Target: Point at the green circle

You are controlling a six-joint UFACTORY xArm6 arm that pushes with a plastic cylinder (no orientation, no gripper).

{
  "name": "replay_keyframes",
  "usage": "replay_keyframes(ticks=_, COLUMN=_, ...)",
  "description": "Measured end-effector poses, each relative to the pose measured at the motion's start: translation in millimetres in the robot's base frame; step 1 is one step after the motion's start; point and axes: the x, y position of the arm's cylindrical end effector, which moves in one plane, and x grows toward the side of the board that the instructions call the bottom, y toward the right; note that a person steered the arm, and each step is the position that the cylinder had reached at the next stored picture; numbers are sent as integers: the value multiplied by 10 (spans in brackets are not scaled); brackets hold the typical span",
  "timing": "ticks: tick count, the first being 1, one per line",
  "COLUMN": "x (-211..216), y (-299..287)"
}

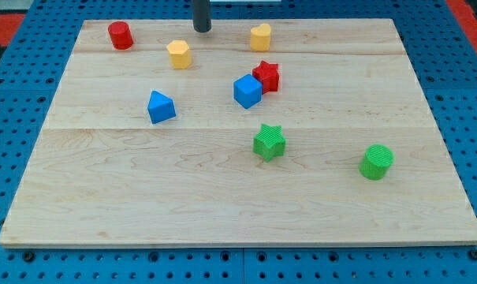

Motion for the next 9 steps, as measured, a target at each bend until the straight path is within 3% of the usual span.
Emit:
replay_keyframes(ticks=2, x=380, y=-2)
replay_keyframes(ticks=8, x=2754, y=-12)
replay_keyframes(ticks=9, x=3080, y=488)
